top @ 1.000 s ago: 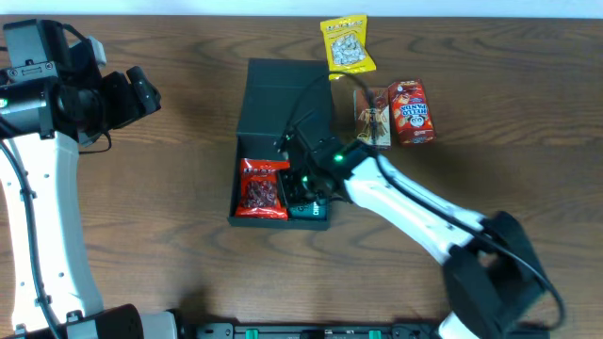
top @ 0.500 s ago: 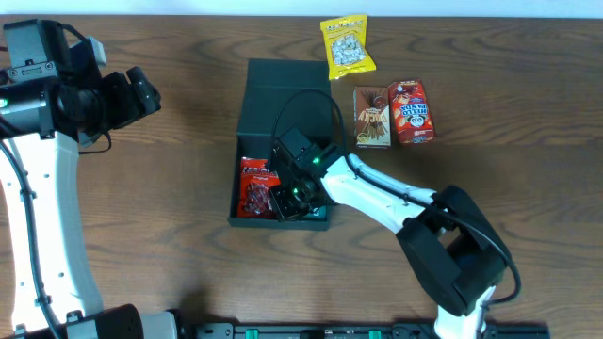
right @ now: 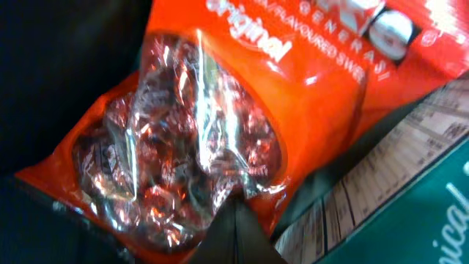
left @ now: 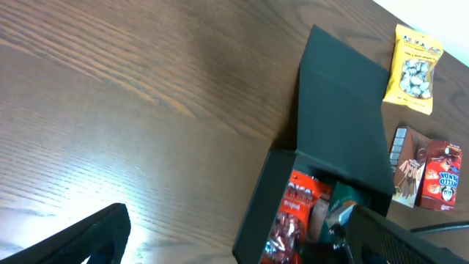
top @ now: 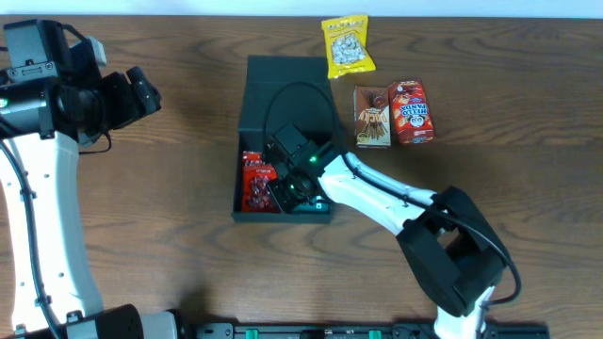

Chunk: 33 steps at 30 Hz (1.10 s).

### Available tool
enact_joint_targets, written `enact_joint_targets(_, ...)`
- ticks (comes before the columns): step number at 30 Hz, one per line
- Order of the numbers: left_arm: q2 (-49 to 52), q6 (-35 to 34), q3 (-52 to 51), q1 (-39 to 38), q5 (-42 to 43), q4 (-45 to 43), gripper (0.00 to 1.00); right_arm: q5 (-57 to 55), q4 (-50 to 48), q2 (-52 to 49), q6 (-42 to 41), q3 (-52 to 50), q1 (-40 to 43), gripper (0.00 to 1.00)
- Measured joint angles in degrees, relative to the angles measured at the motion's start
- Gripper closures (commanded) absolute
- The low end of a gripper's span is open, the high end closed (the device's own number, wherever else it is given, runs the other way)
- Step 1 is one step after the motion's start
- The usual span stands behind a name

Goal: Pack container
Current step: 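Lay the red bag beside the cookie box and press it flat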

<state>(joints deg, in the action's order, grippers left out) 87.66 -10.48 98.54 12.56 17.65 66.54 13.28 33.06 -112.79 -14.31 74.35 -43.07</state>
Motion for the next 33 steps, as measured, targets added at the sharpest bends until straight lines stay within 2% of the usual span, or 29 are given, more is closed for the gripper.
enact_joint_targets(8,0.0,-0.02,0.0,0.0,0.0,0.11,0.05,2.58,0.2,-0.42,3.96,1.49,0.02,0.98)
enact_joint_targets(12,0.0,-0.02,0.0,0.0,0.0,0.31,0.05,4.76,5.42,-0.74,5.01,6.1,0.26,0.98)
enact_joint_targets(18,0.0,-0.02,0.0,0.0,-0.02,0.39,0.05,5.31,6.38,-0.5,8.57,12.81,1.4,0.99)
enact_joint_targets(25,0.0,0.0,0.0,0.0,0.0,0.39,0.05,5.09,6.32,-0.9,10.03,12.46,1.46,0.98)
enact_joint_targets(33,0.0,-0.02,0.0,0.0,0.0,0.42,0.05,5.11,5.38,-8.87,10.71,11.72,-0.26,0.99)
